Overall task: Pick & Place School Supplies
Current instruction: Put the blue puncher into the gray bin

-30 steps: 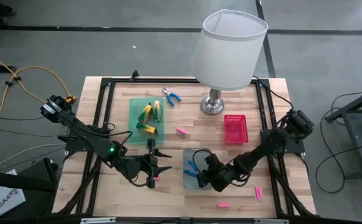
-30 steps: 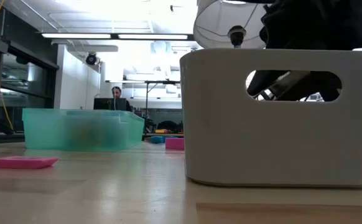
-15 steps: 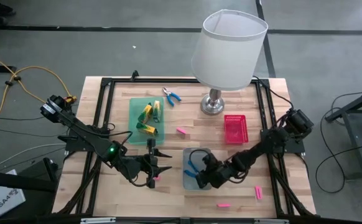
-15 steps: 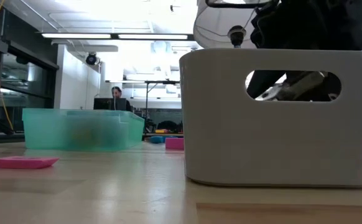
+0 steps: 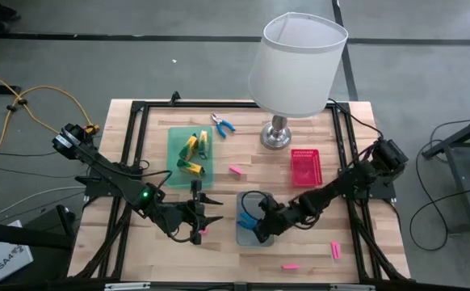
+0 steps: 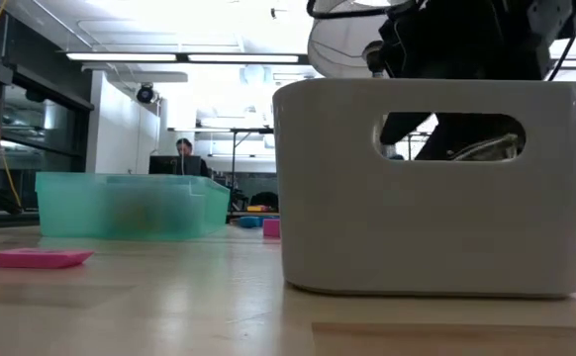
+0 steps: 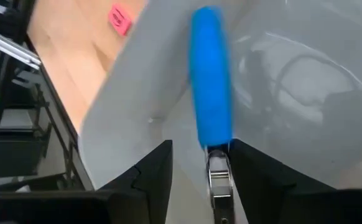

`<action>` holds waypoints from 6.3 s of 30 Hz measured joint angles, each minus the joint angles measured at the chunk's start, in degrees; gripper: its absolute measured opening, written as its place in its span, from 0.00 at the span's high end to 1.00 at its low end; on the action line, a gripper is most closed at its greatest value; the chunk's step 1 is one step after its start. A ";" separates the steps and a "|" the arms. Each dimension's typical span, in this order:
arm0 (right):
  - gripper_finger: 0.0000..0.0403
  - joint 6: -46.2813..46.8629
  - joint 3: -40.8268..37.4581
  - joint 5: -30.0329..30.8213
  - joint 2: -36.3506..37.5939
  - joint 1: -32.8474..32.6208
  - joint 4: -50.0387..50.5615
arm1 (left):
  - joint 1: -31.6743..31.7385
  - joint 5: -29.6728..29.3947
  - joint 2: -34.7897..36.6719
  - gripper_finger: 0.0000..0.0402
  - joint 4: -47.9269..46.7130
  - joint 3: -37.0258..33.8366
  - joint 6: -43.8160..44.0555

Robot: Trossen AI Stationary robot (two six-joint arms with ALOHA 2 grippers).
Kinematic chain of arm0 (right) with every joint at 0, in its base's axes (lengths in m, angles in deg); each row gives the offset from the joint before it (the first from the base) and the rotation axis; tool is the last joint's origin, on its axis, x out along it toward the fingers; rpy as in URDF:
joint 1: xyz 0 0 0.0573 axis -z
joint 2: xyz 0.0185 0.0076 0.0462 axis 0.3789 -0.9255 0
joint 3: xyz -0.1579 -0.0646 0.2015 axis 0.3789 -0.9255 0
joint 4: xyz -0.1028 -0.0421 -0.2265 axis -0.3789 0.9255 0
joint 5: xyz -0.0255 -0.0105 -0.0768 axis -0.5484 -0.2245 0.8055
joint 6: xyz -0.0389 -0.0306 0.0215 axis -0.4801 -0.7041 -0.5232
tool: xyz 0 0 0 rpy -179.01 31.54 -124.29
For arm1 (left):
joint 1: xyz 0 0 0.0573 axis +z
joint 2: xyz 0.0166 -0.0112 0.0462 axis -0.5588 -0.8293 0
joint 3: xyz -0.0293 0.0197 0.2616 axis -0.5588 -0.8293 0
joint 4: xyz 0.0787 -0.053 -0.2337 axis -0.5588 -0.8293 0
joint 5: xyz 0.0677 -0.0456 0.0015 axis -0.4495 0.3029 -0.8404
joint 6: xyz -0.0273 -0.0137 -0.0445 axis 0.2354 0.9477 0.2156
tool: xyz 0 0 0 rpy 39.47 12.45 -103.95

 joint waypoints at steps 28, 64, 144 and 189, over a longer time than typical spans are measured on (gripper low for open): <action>0.64 -10.35 0.06 3.79 7.64 -0.03 0.63 | 0.01 0.33 0.00 0.56 -0.41 0.00 0.42; 0.64 -36.44 0.32 -1.05 8.39 5.56 -5.64 | -0.13 2.38 -0.66 0.56 -6.37 0.00 9.42; 0.64 -50.65 0.47 11.98 26.16 -1.69 0.00 | 64.85 34.59 -22.17 0.56 -24.69 18.02 -37.47; 0.64 -48.09 0.47 11.08 26.16 -2.43 0.73 | 72.33 48.74 -35.53 0.57 -22.24 23.78 -52.22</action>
